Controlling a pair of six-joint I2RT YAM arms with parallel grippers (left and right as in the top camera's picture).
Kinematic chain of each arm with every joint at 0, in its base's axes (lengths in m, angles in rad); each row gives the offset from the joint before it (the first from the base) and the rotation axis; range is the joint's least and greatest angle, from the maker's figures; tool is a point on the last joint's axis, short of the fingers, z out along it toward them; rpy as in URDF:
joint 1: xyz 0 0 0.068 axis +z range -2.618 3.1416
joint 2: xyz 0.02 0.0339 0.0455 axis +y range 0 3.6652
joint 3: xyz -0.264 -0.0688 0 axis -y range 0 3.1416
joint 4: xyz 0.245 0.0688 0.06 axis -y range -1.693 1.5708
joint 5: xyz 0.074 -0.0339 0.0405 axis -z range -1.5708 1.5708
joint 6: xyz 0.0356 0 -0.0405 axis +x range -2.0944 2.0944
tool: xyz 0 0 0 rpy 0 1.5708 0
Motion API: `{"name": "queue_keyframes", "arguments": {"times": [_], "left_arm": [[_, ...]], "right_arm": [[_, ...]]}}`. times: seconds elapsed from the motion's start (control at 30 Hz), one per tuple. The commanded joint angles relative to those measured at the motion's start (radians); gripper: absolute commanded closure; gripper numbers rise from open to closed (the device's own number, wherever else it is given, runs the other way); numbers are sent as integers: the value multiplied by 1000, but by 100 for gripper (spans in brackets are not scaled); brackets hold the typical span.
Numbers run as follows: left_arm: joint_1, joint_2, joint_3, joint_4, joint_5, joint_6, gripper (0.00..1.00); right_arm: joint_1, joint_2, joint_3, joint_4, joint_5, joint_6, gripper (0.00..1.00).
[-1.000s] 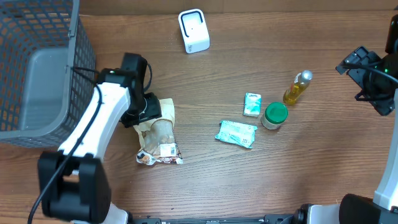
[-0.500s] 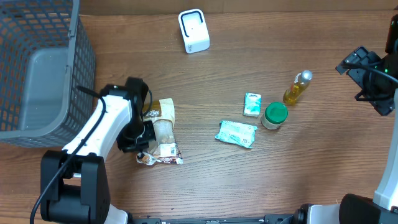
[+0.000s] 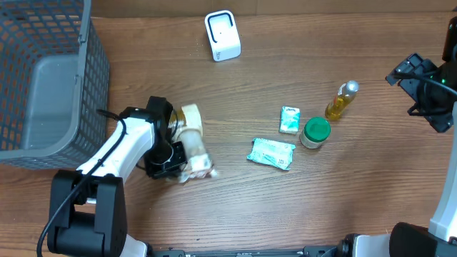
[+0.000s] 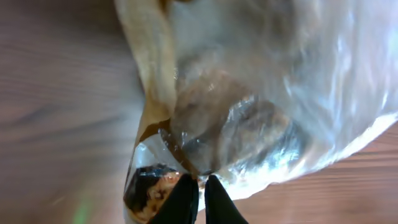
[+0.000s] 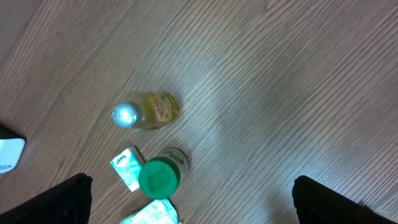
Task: Scan the item barcode
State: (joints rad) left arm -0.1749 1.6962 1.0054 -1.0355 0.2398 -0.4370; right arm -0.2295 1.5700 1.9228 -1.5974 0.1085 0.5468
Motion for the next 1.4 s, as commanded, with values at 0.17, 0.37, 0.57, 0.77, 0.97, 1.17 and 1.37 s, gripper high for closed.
{"name": "queue_keyframes", "arguments": {"times": [0.17,0.37,0.57,0.77,0.97,1.17,1.37], "left_arm": [[-72,0,-11,129,325,11,96],[-61,-21,74,109,369,16,96],[-39,-43,205,65,235,10,90],[-40,-40,213,98,47,-99,0],[-42,-39,213,124,17,-159,0],[-42,-38,213,125,60,-162,6],[-42,-37,213,122,-16,-255,11]], "right_arm": [[-4,-8,2,2,3,3,0],[-4,-8,2,2,3,3,0],[-4,-8,2,2,3,3,0],[-4,-8,2,2,3,3,0],[-4,-8,2,2,3,3,0],[-4,-8,2,2,3,3,0],[-4,-8,2,2,3,3,0]]}}
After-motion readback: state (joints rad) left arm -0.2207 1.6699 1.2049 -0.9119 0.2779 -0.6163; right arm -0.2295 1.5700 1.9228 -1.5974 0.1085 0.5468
